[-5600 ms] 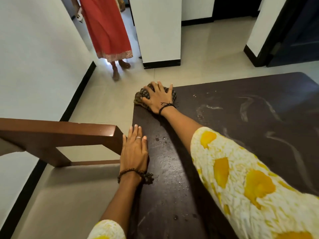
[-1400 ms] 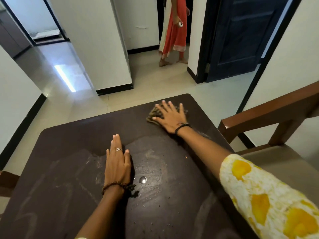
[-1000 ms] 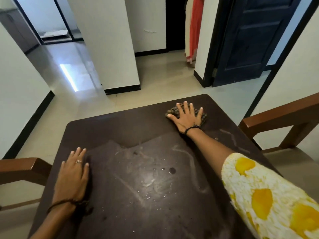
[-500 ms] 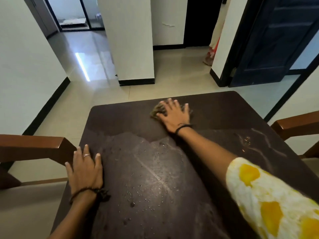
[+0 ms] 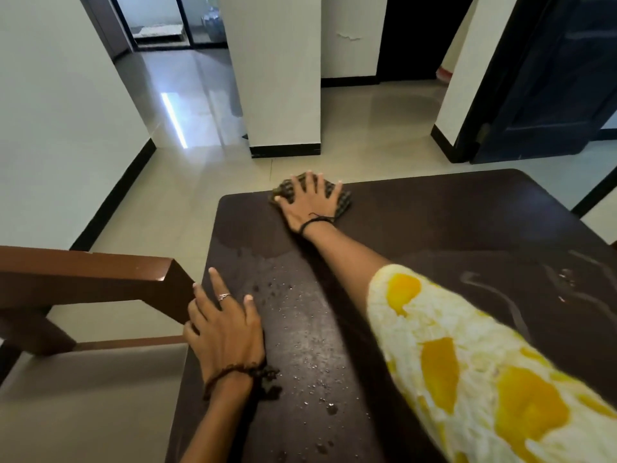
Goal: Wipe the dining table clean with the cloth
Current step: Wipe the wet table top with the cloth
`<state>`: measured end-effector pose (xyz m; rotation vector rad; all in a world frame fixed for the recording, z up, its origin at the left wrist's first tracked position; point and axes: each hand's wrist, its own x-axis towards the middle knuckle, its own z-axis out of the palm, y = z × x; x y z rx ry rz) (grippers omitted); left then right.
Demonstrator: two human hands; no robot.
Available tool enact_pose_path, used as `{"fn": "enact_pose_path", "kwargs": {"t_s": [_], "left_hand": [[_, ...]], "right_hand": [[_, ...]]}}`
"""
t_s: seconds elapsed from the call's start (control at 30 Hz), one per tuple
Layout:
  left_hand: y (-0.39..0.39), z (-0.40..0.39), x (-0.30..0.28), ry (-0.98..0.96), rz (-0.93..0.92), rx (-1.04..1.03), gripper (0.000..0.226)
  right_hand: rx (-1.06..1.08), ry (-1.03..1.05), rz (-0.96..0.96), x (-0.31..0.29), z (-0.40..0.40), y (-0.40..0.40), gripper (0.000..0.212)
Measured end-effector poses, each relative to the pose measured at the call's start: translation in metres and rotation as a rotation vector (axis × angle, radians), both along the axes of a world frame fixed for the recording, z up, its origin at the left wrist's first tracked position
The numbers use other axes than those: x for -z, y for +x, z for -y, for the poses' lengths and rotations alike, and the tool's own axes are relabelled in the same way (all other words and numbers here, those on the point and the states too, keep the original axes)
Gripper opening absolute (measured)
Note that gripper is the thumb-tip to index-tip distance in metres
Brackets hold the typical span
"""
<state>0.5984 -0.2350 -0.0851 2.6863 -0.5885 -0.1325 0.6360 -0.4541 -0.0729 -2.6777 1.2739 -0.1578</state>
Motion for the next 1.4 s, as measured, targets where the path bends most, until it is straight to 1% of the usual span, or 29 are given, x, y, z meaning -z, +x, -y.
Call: {"fn": "enact_pose_path", "kwargs": {"t_s": [0.1,0.23,0.43,0.53,0.63,0.7,0.73,0.77,0.83,0.87,0.9,1.0,1.07,1.1,1.17,1.3,1.4], "left_hand": [[0.002,-0.002,-0.005,-0.105,-0.052,-0.010,0.076],[0.002,-0.004,-0.009,-0.248,-0.099,-0.048,0.077],[0.004,-0.003,-0.012,-0.429,-0.132,-0.103,0.078],[0.005,-0.004,-0.014,-0.534,-0.146,-0.112,0.079],[0.000,-0.010,-0.019,-0.616,-0.139,-0.066,0.082],[-0.009,-0.020,-0.021,-0.664,-0.180,-0.057,0.080],[-0.016,-0.027,-0.019,-0.633,-0.187,-0.065,0.079],[-0.024,-0.036,-0.017,-0.546,-0.175,-0.080,0.078],[-0.039,-0.056,-0.011,-0.297,-0.116,-0.095,0.075],[-0.044,-0.064,-0.009,-0.197,-0.087,-0.087,0.072],[-0.048,-0.069,-0.006,-0.135,-0.060,-0.069,0.069],[-0.050,-0.069,-0.003,-0.091,-0.022,-0.021,0.063],[-0.049,-0.066,-0.004,-0.064,-0.010,-0.014,0.062],[-0.049,-0.066,-0.003,-0.052,-0.001,-0.012,0.065],[-0.049,-0.066,-0.002,-0.031,0.007,-0.007,0.072],[-0.048,-0.065,-0.001,0.000,0.022,-0.010,0.066],[-0.049,-0.065,-0.003,0.001,0.031,-0.010,0.064]], "right_hand": [[-0.127,0.027,-0.017,-0.001,-0.037,0.045,0.063],[-0.303,0.003,-0.038,0.000,-0.063,0.062,0.063],[-0.546,-0.014,-0.035,0.000,-0.091,0.035,0.063],[-0.597,-0.017,-0.040,0.001,-0.108,0.014,0.062],[-0.670,-0.068,-0.062,0.003,-0.125,-0.012,0.060],[-0.708,-0.071,-0.064,0.002,-0.133,-0.028,0.060],[-0.717,-0.056,-0.057,0.001,-0.135,-0.035,0.060],[-0.727,-0.042,-0.052,0.001,-0.136,-0.042,0.060],[-0.757,-0.046,-0.044,0.001,-0.139,-0.055,0.063],[-0.777,-0.064,-0.040,0.002,-0.141,-0.060,0.067],[-0.798,-0.077,-0.032,0.003,-0.143,-0.065,0.072],[-0.827,-0.081,-0.020,0.005,-0.142,-0.069,0.079],[-0.825,-0.068,-0.011,0.003,-0.137,-0.061,0.077],[-0.813,-0.061,-0.012,0.002,-0.135,-0.055,0.074],[-0.739,-0.039,-0.024,0.001,-0.131,-0.036,0.066],[-0.549,-0.032,-0.013,0.004,-0.137,-0.011,0.063],[-0.519,-0.052,0.008,0.007,-0.147,-0.023,0.063]]}}
